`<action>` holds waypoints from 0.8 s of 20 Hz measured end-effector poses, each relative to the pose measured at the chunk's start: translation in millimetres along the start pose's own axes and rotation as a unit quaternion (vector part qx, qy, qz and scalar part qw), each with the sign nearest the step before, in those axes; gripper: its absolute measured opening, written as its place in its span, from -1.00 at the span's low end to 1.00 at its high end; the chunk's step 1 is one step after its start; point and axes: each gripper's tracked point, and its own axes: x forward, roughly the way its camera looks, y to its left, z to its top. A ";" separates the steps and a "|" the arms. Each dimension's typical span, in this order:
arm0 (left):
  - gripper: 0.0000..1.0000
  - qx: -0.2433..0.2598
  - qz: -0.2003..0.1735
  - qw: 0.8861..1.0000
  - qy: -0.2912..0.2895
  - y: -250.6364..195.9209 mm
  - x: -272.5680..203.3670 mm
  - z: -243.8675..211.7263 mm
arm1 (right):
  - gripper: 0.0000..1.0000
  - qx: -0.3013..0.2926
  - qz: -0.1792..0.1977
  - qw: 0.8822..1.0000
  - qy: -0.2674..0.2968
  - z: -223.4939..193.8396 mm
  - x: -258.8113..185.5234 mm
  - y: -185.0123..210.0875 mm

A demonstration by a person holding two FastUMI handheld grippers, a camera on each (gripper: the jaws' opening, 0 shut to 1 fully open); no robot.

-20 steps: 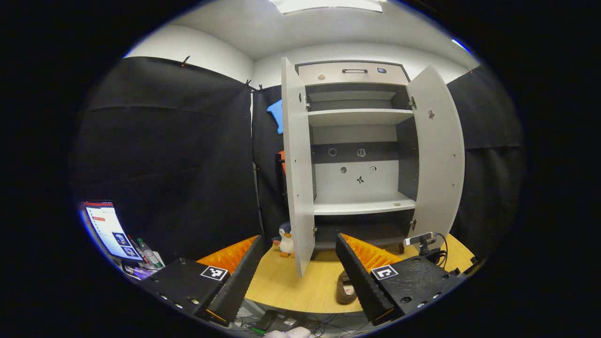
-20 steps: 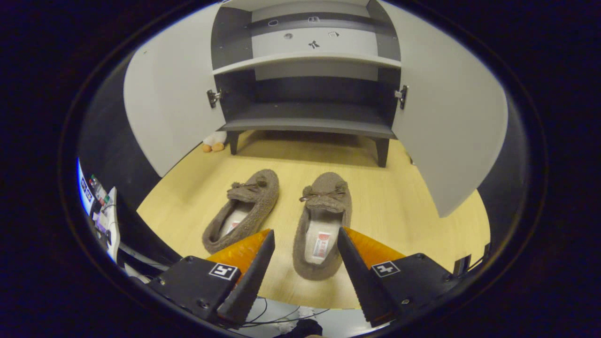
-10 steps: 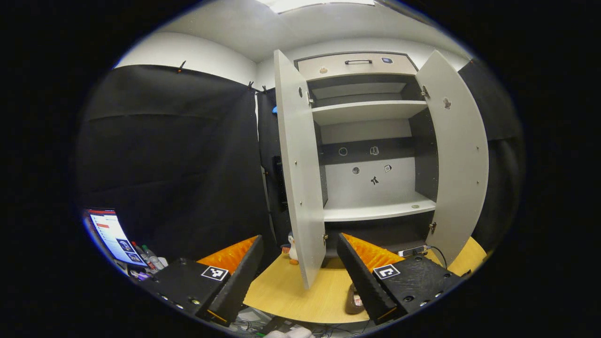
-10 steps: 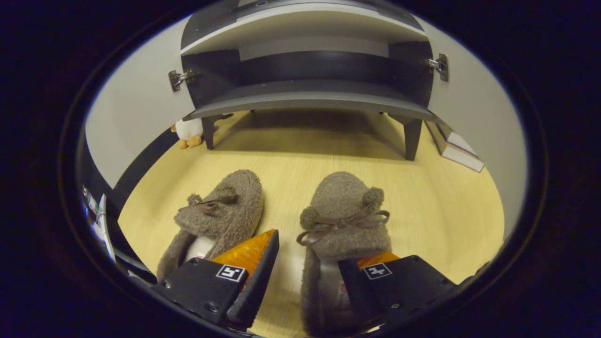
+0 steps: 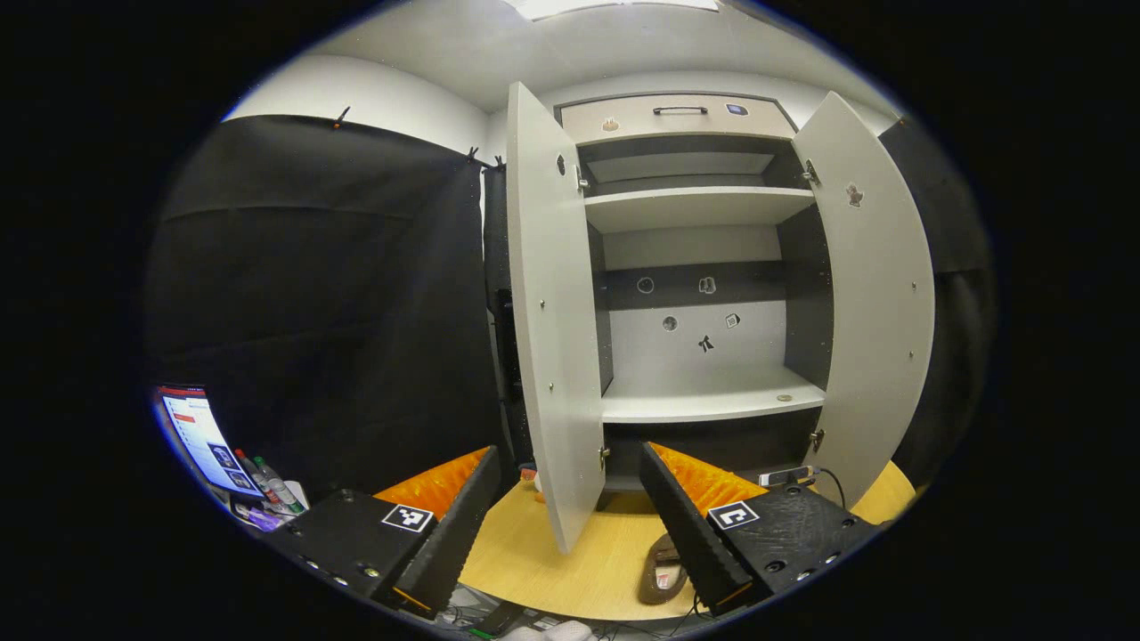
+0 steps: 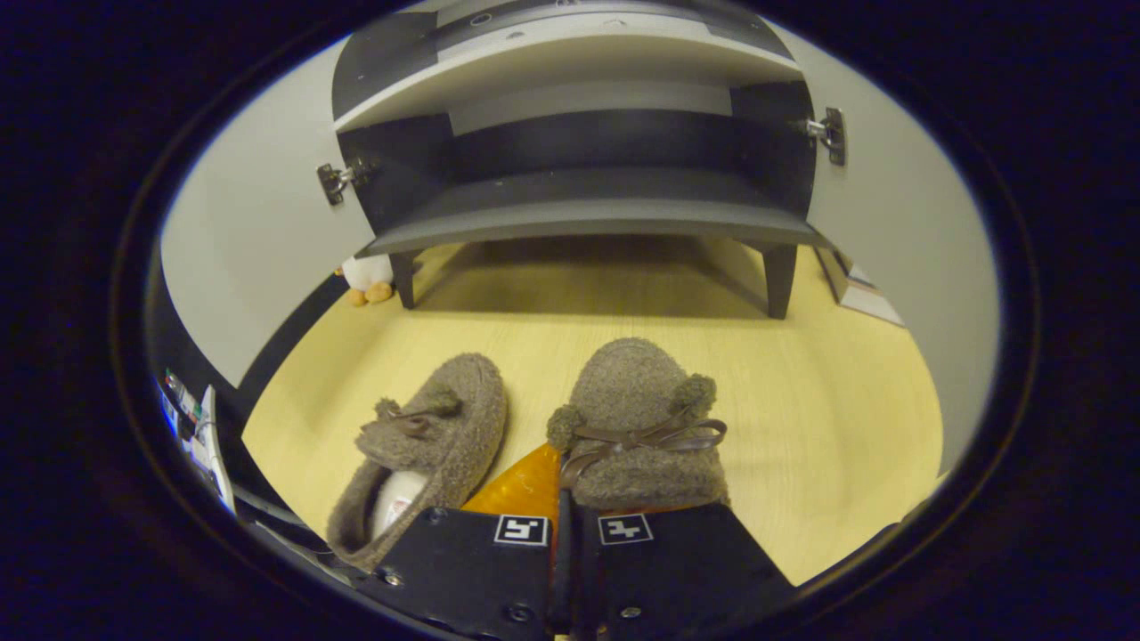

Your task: Grab one shoe with the right hand and put it into the shoe cabinet, grab the other shoe with the left hand and put it into the shoe cabinet; then close the right door with the right hand and the left door with the left hand.

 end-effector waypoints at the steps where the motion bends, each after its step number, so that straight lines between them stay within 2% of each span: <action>1: 0.92 -0.002 -0.004 1.000 -0.001 -4.0 0.0 0.5 | -0.88 0.001 0.004 1.000 -0.014 17.0 -12.5 3.2; 5: 0.92 -0.008 -0.020 1.000 -0.006 -14.3 -2.6 0.1 | -0.84 -0.015 0.021 0.996 -0.087 101.6 -63.8 19.8; 10: 0.92 -0.016 -0.028 0.999 -0.012 -16.6 -5.7 0.8 | -0.84 -0.036 0.041 0.983 -0.176 211.2 -111.7 49.8; 13: 0.92 -0.015 -0.022 1.000 -0.016 -12.6 -4.7 1.6 | -0.88 -0.036 0.038 0.976 -0.212 277.5 -118.5 54.7; 16: 0.92 -0.017 -0.018 1.000 -0.015 -9.5 -3.3 1.2 | -0.84 -0.026 0.023 0.974 -0.224 336.6 -107.7 48.5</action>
